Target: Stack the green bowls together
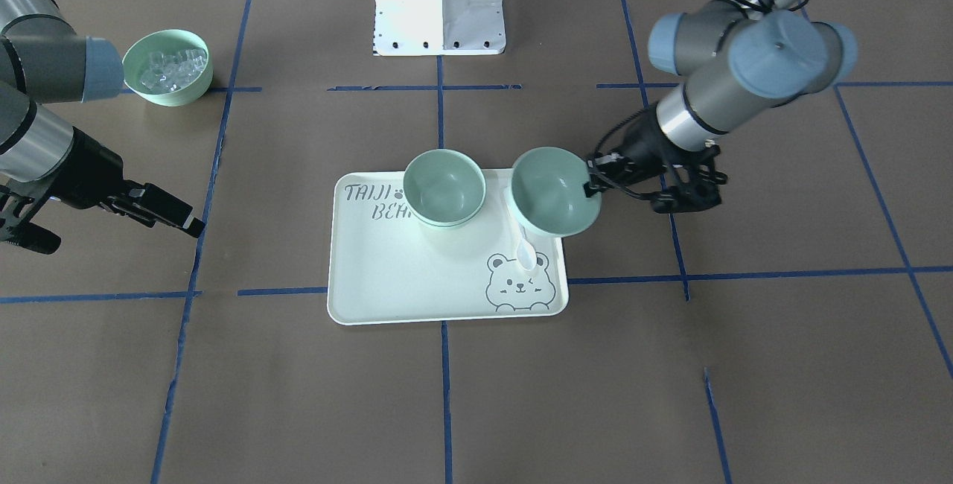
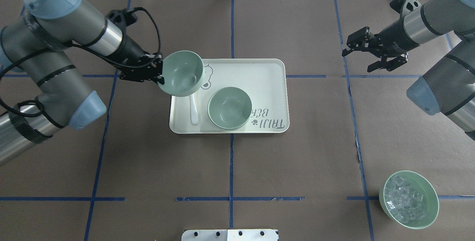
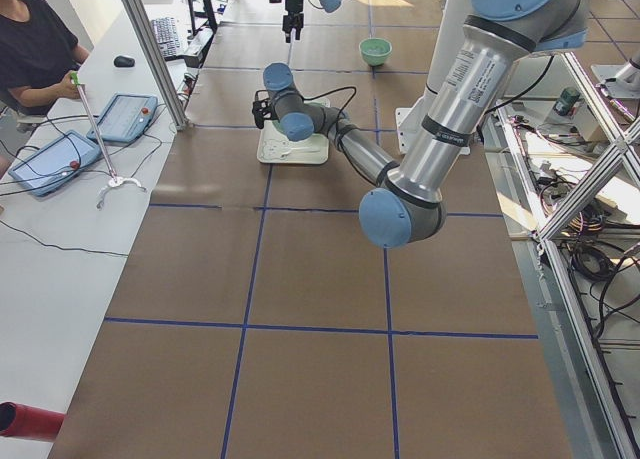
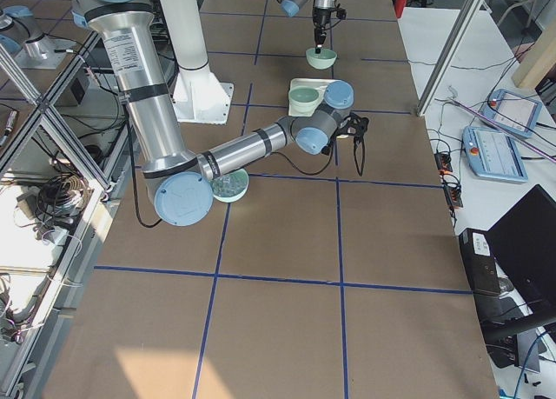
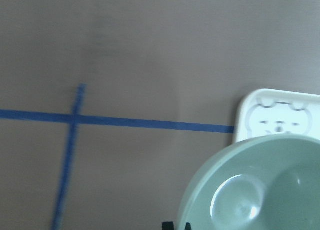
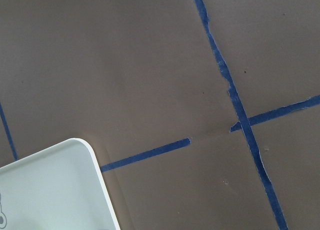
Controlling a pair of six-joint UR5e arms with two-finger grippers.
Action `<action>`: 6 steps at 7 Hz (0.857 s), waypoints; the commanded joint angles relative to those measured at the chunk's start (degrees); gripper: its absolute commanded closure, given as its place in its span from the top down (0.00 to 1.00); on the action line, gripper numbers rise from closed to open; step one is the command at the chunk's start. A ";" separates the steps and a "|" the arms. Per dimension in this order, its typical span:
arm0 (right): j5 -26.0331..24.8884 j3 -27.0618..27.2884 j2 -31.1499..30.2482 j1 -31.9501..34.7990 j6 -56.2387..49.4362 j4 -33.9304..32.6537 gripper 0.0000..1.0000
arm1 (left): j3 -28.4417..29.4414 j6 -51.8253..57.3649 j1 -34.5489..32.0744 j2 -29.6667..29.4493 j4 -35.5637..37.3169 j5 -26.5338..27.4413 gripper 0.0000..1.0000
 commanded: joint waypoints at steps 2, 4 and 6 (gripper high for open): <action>-0.02 -0.35 -0.03 0.37 -0.01 0.12 1.00 | 1.46 -7.18 9.69 -6.13 -0.10 11.26 0.00; -0.01 -0.35 0.06 0.28 -0.01 0.12 1.00 | 1.03 -7.09 9.69 -5.95 0.25 11.44 0.00; -0.01 -0.35 0.06 0.28 -0.01 0.12 1.00 | 1.37 -7.00 9.69 -5.25 1.04 11.53 0.00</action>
